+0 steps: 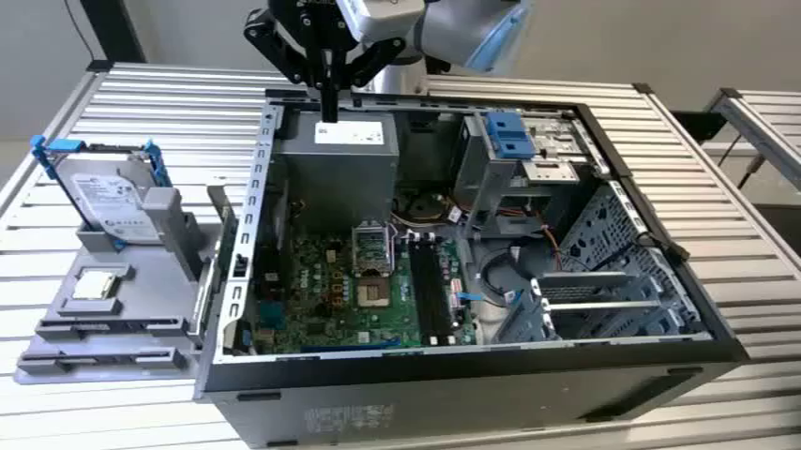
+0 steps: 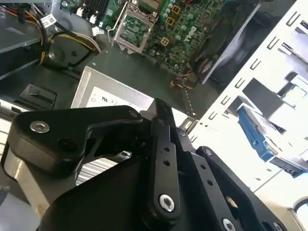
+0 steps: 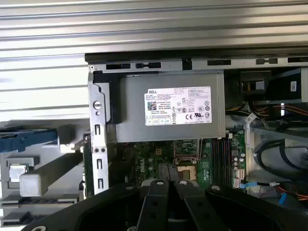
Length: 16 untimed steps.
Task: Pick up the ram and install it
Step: 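Reach for the ram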
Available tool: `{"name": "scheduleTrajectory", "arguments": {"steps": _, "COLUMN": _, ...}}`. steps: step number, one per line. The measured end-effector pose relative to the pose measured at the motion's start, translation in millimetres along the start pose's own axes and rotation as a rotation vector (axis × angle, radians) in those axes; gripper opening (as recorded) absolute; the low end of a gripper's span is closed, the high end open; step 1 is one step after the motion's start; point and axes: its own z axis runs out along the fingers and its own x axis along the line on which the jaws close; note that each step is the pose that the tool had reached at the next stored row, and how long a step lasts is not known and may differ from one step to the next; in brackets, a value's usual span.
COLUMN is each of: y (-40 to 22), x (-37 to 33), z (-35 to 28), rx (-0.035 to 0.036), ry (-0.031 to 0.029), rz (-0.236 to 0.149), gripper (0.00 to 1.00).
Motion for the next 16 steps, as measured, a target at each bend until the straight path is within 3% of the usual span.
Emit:
{"name": "scheduleTrajectory", "arguments": {"steps": 13, "y": 0.0, "x": 0.2, "z": 0.0, "rx": 0.0, "ry": 0.0, "rz": 0.0, "gripper": 0.0}}
{"name": "scheduleTrajectory", "arguments": {"steps": 16, "y": -0.3, "x": 3.6, "z": -0.2, "rx": 0.0002, "ry": 0.0001, "rz": 0.0, "gripper": 0.0}}
